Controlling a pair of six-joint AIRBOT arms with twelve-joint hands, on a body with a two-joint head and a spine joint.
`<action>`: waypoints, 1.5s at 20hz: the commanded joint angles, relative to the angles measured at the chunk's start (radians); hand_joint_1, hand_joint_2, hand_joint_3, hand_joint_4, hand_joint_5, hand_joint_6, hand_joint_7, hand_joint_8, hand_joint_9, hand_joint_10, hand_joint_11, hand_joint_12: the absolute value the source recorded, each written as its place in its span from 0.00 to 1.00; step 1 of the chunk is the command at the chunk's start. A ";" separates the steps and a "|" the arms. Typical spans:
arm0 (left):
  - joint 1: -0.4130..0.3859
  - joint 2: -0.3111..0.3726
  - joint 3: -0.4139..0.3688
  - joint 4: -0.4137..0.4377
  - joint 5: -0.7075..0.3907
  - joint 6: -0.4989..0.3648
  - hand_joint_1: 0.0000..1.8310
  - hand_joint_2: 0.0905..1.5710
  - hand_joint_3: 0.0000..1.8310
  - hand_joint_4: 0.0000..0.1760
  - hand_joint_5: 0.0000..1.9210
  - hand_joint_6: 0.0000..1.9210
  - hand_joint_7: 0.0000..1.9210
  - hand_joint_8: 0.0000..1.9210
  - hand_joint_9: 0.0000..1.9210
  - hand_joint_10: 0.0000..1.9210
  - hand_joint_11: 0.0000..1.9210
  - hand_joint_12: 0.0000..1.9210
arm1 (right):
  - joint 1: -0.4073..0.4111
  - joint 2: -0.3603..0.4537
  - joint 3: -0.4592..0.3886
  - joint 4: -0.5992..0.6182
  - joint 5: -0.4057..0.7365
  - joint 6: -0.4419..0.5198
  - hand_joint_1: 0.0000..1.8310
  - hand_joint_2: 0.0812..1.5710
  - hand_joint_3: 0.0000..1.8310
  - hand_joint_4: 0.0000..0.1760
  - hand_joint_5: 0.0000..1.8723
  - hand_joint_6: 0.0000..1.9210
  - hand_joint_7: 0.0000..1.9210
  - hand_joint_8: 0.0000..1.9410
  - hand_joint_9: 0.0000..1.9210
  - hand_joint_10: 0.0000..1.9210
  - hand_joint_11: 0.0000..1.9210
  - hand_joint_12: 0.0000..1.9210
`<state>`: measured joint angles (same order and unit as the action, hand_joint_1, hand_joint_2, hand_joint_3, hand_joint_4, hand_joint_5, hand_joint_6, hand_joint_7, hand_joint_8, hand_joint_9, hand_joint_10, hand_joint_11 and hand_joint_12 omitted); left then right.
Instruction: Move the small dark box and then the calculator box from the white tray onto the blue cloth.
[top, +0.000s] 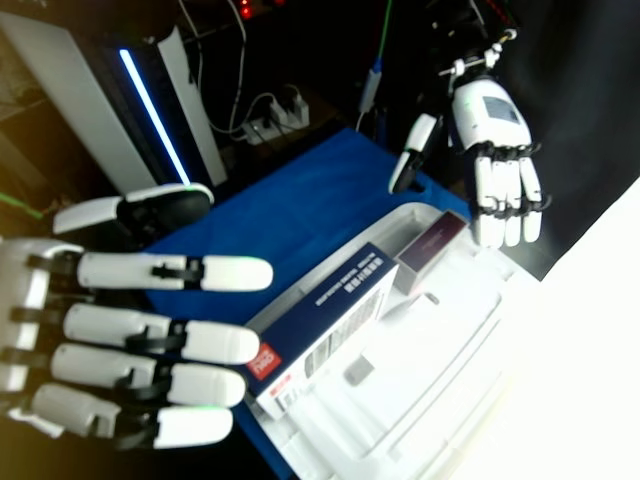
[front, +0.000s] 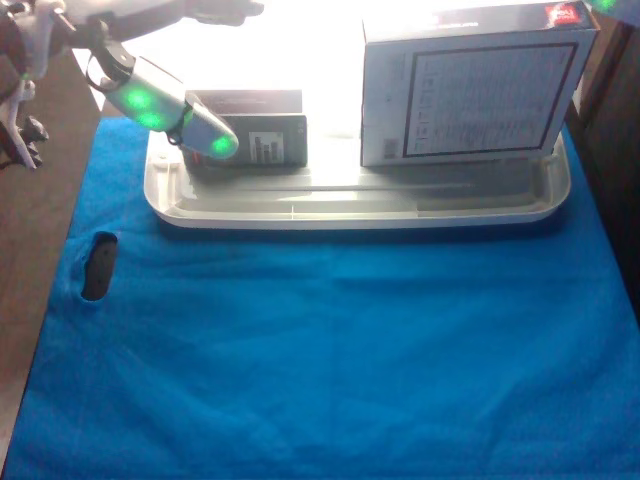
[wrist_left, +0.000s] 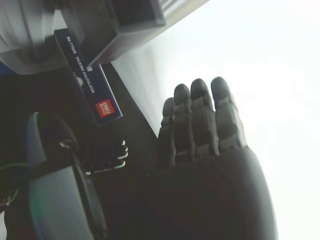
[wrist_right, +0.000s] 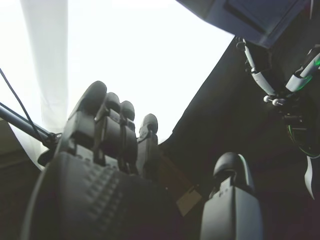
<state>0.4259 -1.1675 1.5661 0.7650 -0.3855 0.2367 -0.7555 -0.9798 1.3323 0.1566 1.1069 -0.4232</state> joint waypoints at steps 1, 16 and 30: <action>-0.013 -0.004 0.008 -0.022 -0.058 -0.022 0.46 0.46 0.00 0.00 0.16 0.00 0.21 0.00 0.21 0.00 0.00 0.43 | 0.017 -0.004 0.003 0.016 0.119 0.006 0.18 0.60 0.00 0.57 0.18 0.00 0.15 0.00 0.14 0.00 0.00 0.33; 0.021 -0.074 0.063 0.012 0.015 -0.023 0.62 0.60 0.00 0.00 0.28 0.00 0.32 0.00 0.35 0.01 0.17 0.43 | 0.017 -0.006 0.003 0.016 0.124 0.009 0.18 0.60 0.00 0.67 0.19 0.00 0.15 0.00 0.13 0.00 0.00 0.29; 0.027 -0.079 0.095 -0.076 -0.023 -0.023 0.70 0.62 0.00 0.00 0.63 0.22 0.66 0.35 0.73 0.12 0.55 0.55 | 0.017 -0.006 0.003 0.016 0.133 0.014 0.15 0.58 0.00 0.51 0.18 0.00 0.16 0.00 0.12 0.00 0.00 0.27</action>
<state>0.4595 -1.2518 1.6581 0.7151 -0.3210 0.2317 -0.7555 -0.9874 1.3323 0.1547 1.1095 -0.4191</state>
